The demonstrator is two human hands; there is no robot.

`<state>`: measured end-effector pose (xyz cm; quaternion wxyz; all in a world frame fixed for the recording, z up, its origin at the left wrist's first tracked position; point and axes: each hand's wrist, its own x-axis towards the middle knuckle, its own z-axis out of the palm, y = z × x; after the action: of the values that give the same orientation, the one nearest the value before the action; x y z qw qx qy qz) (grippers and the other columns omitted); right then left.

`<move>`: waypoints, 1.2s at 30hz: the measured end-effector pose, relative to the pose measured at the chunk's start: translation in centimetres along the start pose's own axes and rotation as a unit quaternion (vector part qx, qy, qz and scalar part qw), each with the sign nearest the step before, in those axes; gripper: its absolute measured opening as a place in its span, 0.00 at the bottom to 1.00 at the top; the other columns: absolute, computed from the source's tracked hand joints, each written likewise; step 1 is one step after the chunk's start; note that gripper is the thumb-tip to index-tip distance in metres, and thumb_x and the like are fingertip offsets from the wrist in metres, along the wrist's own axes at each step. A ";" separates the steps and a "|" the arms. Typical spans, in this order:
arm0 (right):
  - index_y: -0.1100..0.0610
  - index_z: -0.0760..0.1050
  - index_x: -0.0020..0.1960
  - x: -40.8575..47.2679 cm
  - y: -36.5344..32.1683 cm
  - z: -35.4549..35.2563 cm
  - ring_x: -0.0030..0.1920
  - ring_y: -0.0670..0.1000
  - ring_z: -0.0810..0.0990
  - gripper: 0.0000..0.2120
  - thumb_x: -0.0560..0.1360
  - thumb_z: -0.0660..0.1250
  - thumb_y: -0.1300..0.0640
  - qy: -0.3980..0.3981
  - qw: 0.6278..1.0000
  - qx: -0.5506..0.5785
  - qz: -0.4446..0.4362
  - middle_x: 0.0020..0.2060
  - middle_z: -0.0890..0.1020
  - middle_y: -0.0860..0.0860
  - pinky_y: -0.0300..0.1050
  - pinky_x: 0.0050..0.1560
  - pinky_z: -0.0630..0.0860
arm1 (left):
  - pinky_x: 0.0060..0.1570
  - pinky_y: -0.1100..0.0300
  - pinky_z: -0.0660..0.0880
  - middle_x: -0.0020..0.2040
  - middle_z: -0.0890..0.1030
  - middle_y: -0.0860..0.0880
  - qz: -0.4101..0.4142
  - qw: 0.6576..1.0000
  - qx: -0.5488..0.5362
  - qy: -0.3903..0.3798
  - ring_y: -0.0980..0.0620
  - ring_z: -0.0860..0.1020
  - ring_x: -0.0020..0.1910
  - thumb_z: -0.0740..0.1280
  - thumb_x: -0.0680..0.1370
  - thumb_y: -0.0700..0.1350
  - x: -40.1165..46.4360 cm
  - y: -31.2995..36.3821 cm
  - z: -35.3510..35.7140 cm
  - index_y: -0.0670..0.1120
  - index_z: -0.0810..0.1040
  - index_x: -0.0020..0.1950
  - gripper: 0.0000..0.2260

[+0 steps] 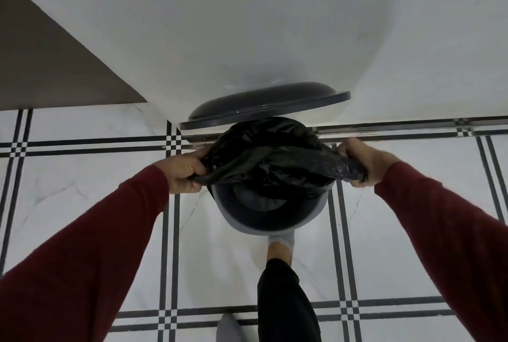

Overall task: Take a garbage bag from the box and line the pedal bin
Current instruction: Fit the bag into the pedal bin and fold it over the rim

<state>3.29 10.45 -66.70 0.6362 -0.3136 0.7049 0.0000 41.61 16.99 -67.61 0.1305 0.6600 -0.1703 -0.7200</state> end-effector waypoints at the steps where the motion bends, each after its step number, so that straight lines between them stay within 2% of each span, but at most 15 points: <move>1: 0.53 0.61 0.34 0.4 1.4 -0.1 0.20 0.50 0.64 0.10 0.54 0.58 0.59 -0.011 0.998 0.058 0.024 0.24 0.65 0.53 0.31 0.25 0.59 | 0.24 0.67 0.63 0.44 0.82 0.48 -0.010 0.997 -0.071 0.006 0.56 0.75 0.28 0.49 0.74 0.22 0.0 -0.9 0.0 0.58 0.80 0.60 0.36; 4: 0.57 0.72 0.45 0.6 4.5 1.1 0.29 0.50 0.72 0.17 0.59 0.53 0.64 -0.051 0.961 0.265 0.059 0.34 0.76 0.53 0.33 0.24 0.65 | 0.28 0.66 0.74 0.48 0.84 0.44 0.002 0.979 -0.205 0.004 0.52 0.83 0.34 0.50 0.75 0.21 -0.5 -3.1 0.8 0.50 0.80 0.64 0.33; 7: 0.49 0.80 0.59 -0.1 6.9 2.0 0.32 0.46 0.78 0.31 0.68 0.50 0.71 -0.038 0.937 0.348 0.021 0.44 0.83 0.50 0.37 0.25 0.70 | 0.40 0.62 0.84 0.54 0.85 0.43 0.056 0.965 -0.252 0.045 0.49 0.85 0.48 0.54 0.76 0.19 -0.8 -4.8 1.7 0.45 0.78 0.67 0.30; 10: 0.46 0.77 0.56 -0.6 9.5 2.9 0.36 0.48 0.83 0.25 0.75 0.57 0.74 -0.026 0.913 0.407 0.003 0.48 0.83 0.51 0.41 0.32 0.79 | 0.45 0.61 0.84 0.59 0.83 0.42 0.079 0.944 -0.300 0.110 0.48 0.84 0.52 0.63 0.76 0.23 -1.1 -6.5 2.1 0.44 0.77 0.69 0.26; 12: 0.50 0.76 0.51 -0.7 10.4 3.5 0.39 0.52 0.83 0.19 0.77 0.60 0.73 -0.005 0.914 0.405 0.020 0.49 0.83 0.53 0.42 0.35 0.81 | 0.47 0.60 0.84 0.54 0.84 0.43 0.061 0.942 -0.296 0.146 0.50 0.84 0.47 0.67 0.77 0.27 -1.3 -7.6 2.5 0.43 0.79 0.64 0.19; 15: 0.52 0.83 0.48 -1.1 10.2 4.2 0.41 0.52 0.80 0.11 0.80 0.64 0.64 0.043 0.927 0.371 0.036 0.44 0.83 0.53 0.43 0.37 0.79 | 0.52 0.56 0.83 0.47 0.81 0.42 -0.003 0.962 -0.201 0.183 0.50 0.81 0.42 0.71 0.78 0.37 -2.0 -8.6 3.7 0.39 0.82 0.51 0.03; 17: 0.50 0.85 0.48 -1.3 9.5 4.3 0.41 0.51 0.79 0.10 0.80 0.66 0.59 0.055 0.933 0.354 0.032 0.43 0.82 0.51 0.45 0.40 0.77 | 0.46 0.56 0.82 0.43 0.80 0.43 -0.041 0.961 -0.193 0.193 0.50 0.81 0.38 0.70 0.79 0.40 -2.3 -8.7 4.6 0.39 0.81 0.48 0.04; 20: 0.50 0.83 0.54 -1.5 9.2 4.2 0.42 0.51 0.78 0.11 0.80 0.65 0.61 0.068 0.938 0.340 0.014 0.44 0.82 0.51 0.46 0.41 0.75 | 0.42 0.54 0.81 0.40 0.81 0.43 -0.090 0.947 -0.256 0.172 0.48 0.82 0.38 0.64 0.83 0.39 -3.2 -8.4 5.7 0.40 0.79 0.48 0.07; 22: 0.50 0.77 0.55 -1.7 9.2 4.4 0.36 0.50 0.75 0.13 0.79 0.63 0.66 0.122 0.942 0.312 -0.010 0.39 0.79 0.53 0.43 0.37 0.73 | 0.44 0.51 0.81 0.42 0.81 0.41 -0.105 0.925 -0.333 0.150 0.47 0.81 0.41 0.61 0.84 0.37 -3.7 -8.7 5.9 0.38 0.77 0.49 0.08; 24: 0.50 0.71 0.49 -2.3 9.5 4.8 0.31 0.49 0.72 0.15 0.78 0.60 0.71 0.162 0.944 0.286 -0.037 0.37 0.76 0.55 0.42 0.36 0.70 | 0.44 0.50 0.83 0.44 0.81 0.38 -0.105 0.891 -0.422 0.129 0.46 0.81 0.44 0.61 0.84 0.35 -4.1 -9.4 6.0 0.35 0.76 0.49 0.07; 27: 0.53 0.74 0.41 -2.8 10.3 5.2 0.30 0.50 0.73 0.18 0.75 0.55 0.74 0.153 0.953 0.259 -0.041 0.42 0.77 0.58 0.42 0.36 0.70 | 0.29 0.62 0.80 0.43 0.83 0.40 -0.075 0.860 -0.494 0.104 0.49 0.79 0.40 0.61 0.83 0.33 -4.4 -10.6 6.0 0.36 0.77 0.52 0.06; 29: 0.56 0.81 0.47 -3.1 10.5 5.4 0.38 0.52 0.78 0.14 0.77 0.60 0.70 0.115 0.957 0.265 -0.011 0.43 0.80 0.57 0.44 0.40 0.78 | 0.22 0.66 0.69 0.39 0.83 0.44 -0.050 0.858 -0.503 0.095 0.53 0.74 0.32 0.58 0.84 0.34 -4.2 -11.4 5.9 0.39 0.77 0.48 0.10; 31: 0.56 0.83 0.53 -3.2 10.5 5.8 0.44 0.51 0.78 0.09 0.77 0.66 0.64 0.076 0.960 0.271 0.013 0.44 0.80 0.53 0.47 0.46 0.81 | 0.22 0.65 0.69 0.42 0.83 0.44 -0.043 0.867 -0.488 0.087 0.52 0.76 0.30 0.58 0.84 0.38 -4.2 -11.8 5.8 0.41 0.79 0.47 0.12; 34: 0.51 0.79 0.58 -3.0 10.1 6.4 0.45 0.51 0.78 0.16 0.75 0.66 0.66 0.065 0.961 0.269 0.003 0.46 0.81 0.52 0.45 0.42 0.78 | 0.38 0.57 0.82 0.55 0.86 0.42 -0.024 0.875 -0.482 0.040 0.44 0.84 0.50 0.59 0.82 0.44 -4.9 -11.7 5.8 0.41 0.83 0.57 0.14; 36: 0.50 0.76 0.66 -3.1 10.0 6.5 0.48 0.53 0.80 0.26 0.73 0.61 0.71 0.058 0.959 0.279 -0.005 0.53 0.82 0.53 0.45 0.39 0.78 | 0.39 0.56 0.82 0.52 0.86 0.41 -0.009 0.889 -0.458 0.008 0.43 0.85 0.48 0.60 0.79 0.40 -5.5 -11.6 6.0 0.41 0.84 0.52 0.13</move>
<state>4.69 22.42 -69.16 0.6564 -0.1270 0.7110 -0.2178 36.59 30.20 -67.08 0.4131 0.5343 0.1854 -0.7138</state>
